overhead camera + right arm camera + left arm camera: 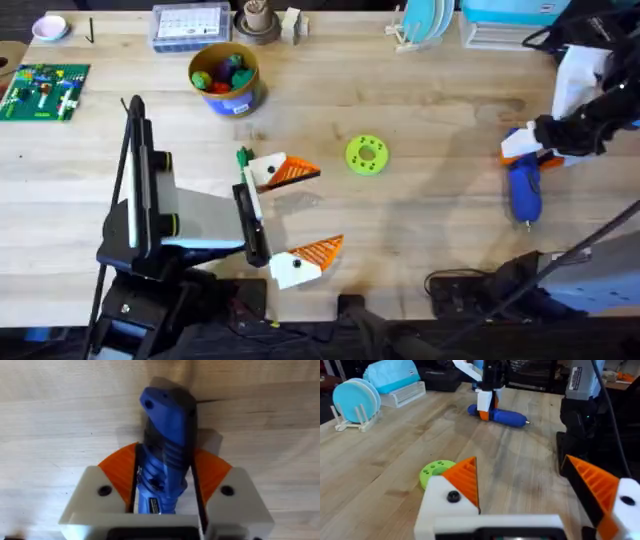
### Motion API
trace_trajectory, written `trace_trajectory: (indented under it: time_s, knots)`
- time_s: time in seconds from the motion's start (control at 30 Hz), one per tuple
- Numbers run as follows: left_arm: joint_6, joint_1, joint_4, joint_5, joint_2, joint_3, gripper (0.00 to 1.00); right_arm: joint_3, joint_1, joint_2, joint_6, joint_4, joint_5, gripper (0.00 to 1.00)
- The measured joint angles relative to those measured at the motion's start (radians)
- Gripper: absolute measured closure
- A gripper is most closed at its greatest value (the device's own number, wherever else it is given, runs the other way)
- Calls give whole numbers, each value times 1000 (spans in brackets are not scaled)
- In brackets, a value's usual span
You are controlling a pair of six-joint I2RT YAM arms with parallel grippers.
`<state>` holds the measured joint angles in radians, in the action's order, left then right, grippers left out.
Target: Pick up the gripper from the table and insert it into the empty holder that is missing its gripper. Then pick up a screw, insert it into the mounting hole, and use the screwdriver to tighten it. Finally, clean up the table by picking up the vegetable and placing it into the bucket.
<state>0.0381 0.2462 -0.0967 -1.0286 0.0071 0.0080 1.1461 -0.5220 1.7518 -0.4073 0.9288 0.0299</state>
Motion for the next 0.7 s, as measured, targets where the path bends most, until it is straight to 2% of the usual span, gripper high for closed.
trace_trajectory:
  time_s: [0.3, 0.7]
  knots:
    - [0, 0, 0, 0, 0, 0, 7, 0, 0, 0, 15, -21, 4, 313]
    - [0, 0, 0, 0, 0, 0, 8, 0, 0, 0, 18, -30, 14, 307]
